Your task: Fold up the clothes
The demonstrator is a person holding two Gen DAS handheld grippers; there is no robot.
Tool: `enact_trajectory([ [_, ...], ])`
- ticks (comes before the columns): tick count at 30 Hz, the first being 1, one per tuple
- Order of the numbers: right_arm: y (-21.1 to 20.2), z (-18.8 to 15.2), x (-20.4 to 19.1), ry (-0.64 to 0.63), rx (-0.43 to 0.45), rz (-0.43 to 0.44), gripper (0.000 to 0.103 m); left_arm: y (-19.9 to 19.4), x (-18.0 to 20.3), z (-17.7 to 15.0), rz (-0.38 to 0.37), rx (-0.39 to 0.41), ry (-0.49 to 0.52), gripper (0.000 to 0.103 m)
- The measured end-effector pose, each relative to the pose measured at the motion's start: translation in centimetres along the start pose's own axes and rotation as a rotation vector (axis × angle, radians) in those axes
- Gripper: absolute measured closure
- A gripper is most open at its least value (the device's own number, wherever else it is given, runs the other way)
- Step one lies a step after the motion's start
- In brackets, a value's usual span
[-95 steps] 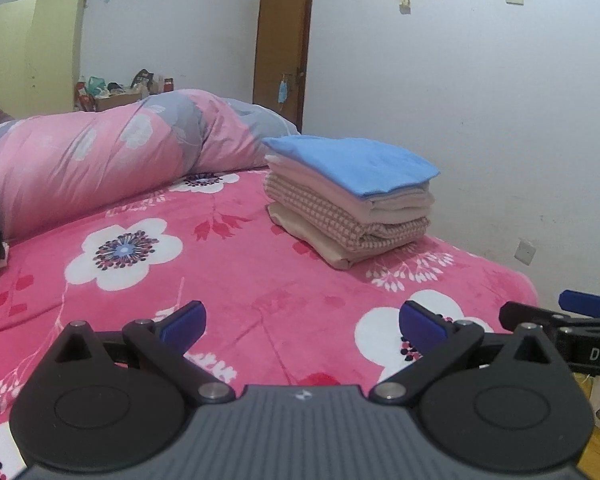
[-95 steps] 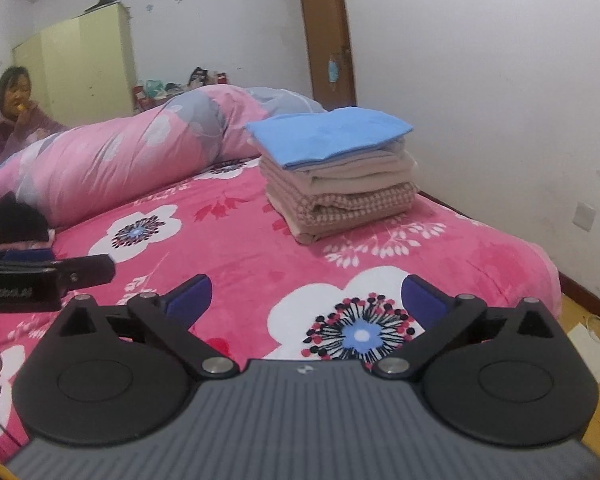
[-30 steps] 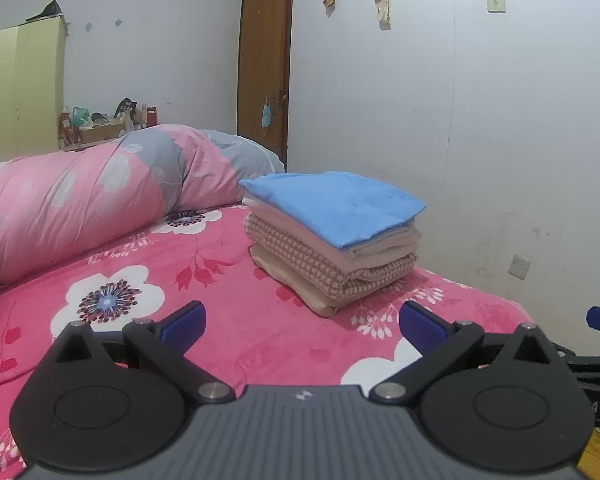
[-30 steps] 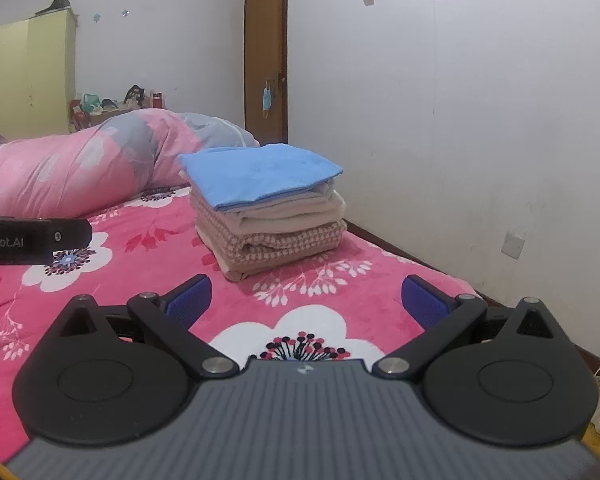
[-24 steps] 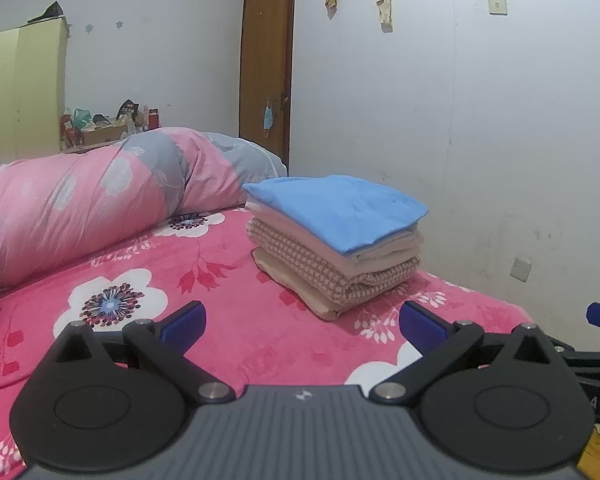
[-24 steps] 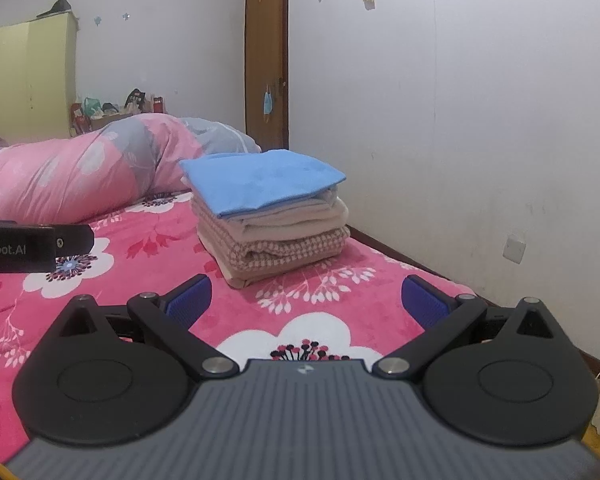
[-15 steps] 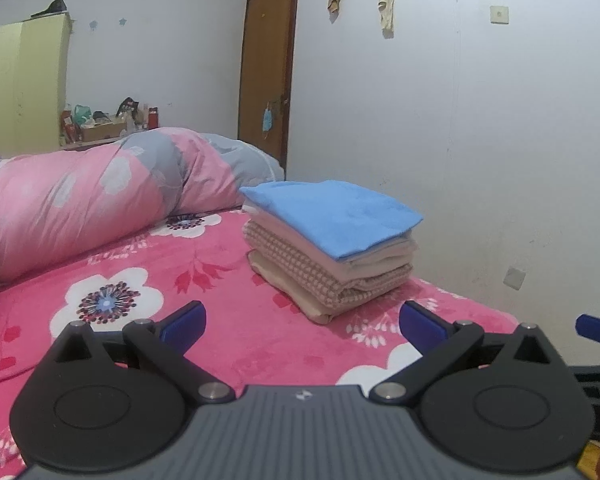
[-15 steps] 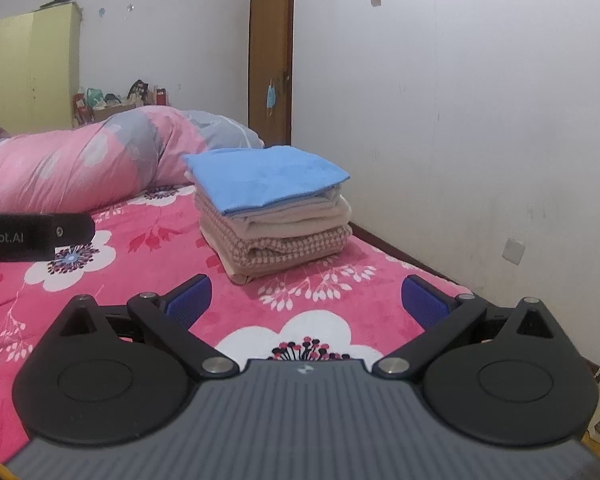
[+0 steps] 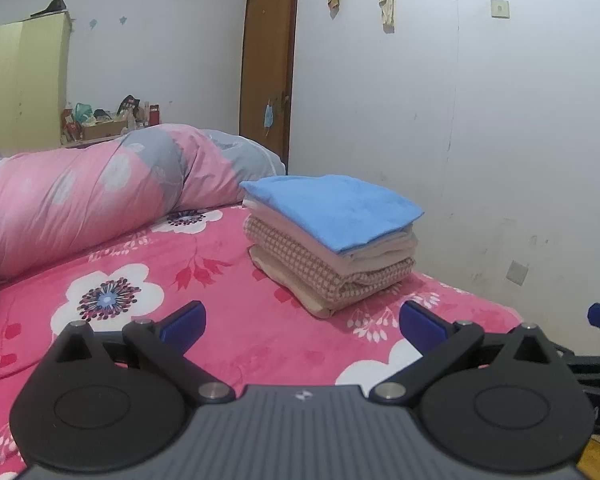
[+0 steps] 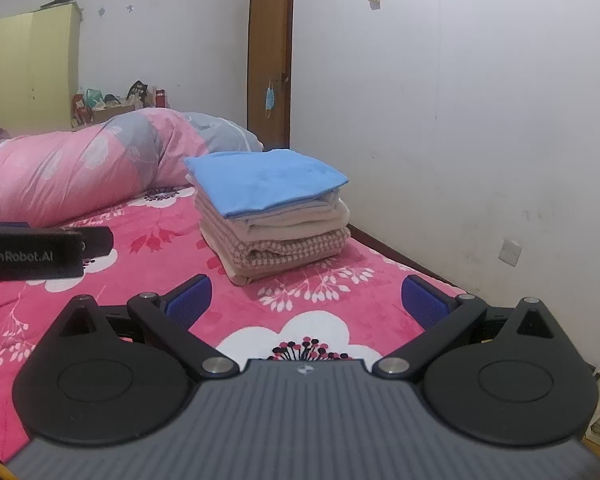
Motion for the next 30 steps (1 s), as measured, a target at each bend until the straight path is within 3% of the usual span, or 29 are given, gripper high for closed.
enact_trajectory([
  [30, -0.02, 0.12, 0.21, 0.025, 0.002, -0.02, 0.001, 0.24, 0.6, -0.26, -0.014, -0.017, 0.002, 0.0],
])
Point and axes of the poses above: each gripper's, at about its wrist camera, not at the fingertips, and y roughly the way its jaws point, x to its right, z to its top, the point moved 9 cm from there along y, roughly the way its jaws point, and after that the axes turned 11 degrees about z, right-handed, at the moved point
